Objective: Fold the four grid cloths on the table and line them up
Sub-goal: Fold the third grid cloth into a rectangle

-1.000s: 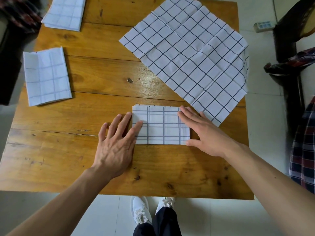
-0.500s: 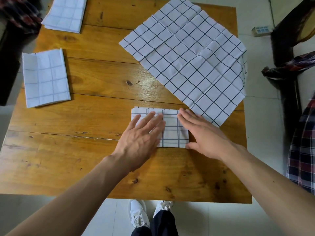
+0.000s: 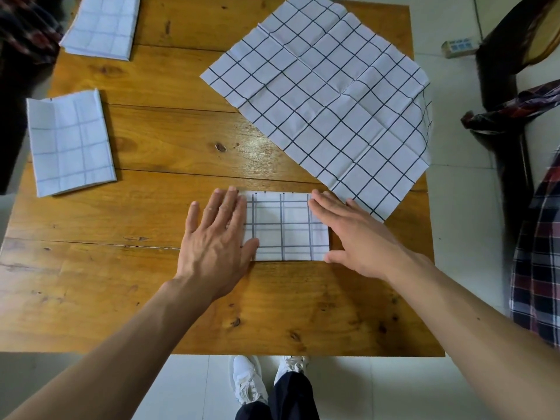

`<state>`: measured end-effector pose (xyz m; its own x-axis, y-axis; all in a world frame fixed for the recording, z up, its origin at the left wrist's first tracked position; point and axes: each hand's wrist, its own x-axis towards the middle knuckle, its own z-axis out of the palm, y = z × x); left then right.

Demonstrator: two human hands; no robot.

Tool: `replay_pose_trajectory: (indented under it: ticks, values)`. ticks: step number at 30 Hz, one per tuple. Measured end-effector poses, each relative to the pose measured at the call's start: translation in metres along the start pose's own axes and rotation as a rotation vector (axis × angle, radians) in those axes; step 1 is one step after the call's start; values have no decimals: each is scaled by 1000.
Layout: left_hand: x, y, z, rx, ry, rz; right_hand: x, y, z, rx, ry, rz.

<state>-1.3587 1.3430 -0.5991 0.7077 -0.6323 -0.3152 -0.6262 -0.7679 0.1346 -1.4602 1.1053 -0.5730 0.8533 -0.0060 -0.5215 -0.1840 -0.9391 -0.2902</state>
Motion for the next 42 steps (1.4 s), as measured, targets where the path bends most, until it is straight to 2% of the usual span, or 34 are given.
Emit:
replay_pose_trajectory:
  ticks: [2, 4, 8, 12, 18, 20, 24, 29, 33, 38, 42]
  values:
    - [-5, 0, -5, -25, 95, 25, -1, -2, -1, 2, 14, -6]
    - [-10, -1, -4, -54, 156, 151, -3, -5, -3, -4, 28, -8]
    - [-13, 0, 0, -38, 131, 321, -8, -14, 0, -60, 133, -51]
    - [-9, 1, -3, 54, 121, 322, -14, -28, 16, -28, 150, -128]
    - [-2, 3, -10, 70, 131, 357, -14, -32, 29, 17, 268, -75]
    - [-2, 4, -10, 63, 168, 371, -12, -35, 30, 17, 298, -59]
    - [-5, 7, -6, 12, 343, 400, -7, -40, 29, 10, 333, -40]
    - [-11, 7, -16, 24, 369, 395, -8, -51, 24, 18, 445, -101]
    - [-27, 4, -49, 32, 347, 421, -25, -63, 2, 44, 456, -150]
    - [-64, 5, -124, 27, 286, 442, -64, -88, -59, 15, 415, -202]
    - [-98, 1, -192, 26, 255, 392, -101, -112, -117, 36, 401, -179]
